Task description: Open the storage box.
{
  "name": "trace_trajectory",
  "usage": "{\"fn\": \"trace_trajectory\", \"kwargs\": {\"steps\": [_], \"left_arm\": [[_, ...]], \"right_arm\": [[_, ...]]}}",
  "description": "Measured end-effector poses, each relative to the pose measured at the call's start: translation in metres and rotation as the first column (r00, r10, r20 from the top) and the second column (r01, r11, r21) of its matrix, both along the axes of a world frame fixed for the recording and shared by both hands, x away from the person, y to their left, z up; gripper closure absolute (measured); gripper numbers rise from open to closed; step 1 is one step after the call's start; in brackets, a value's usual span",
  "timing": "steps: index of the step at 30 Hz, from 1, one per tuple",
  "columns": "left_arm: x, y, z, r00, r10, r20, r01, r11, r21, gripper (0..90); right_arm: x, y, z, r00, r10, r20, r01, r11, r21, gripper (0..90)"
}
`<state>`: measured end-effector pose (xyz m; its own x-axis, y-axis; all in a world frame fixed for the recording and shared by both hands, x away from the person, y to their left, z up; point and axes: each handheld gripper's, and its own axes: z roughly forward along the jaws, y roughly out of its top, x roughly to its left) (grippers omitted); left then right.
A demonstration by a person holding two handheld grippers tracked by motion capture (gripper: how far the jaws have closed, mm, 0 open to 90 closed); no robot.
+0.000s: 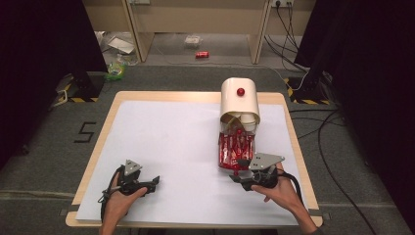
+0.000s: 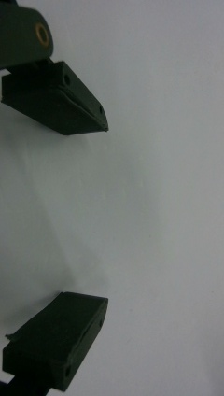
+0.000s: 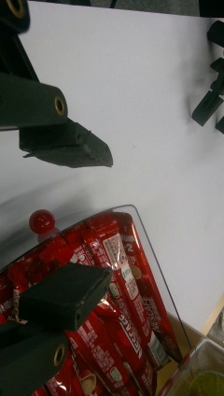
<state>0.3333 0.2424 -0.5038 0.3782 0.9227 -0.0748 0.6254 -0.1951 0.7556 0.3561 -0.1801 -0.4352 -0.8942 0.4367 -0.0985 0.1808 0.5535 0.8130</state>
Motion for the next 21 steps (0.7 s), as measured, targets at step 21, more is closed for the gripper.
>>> {"fn": "trace_trajectory", "kwargs": {"steps": [21], "left_arm": [[-0.0001, -0.0005, 0.0000, 1.0000, 0.001, 0.001, -0.001, 1.0000, 0.007, 12.7]], "right_arm": [[0.0053, -0.0073, 0.0088, 0.9918, -0.117, 0.051, 0.116, 0.993, 0.025, 39.1]]}}
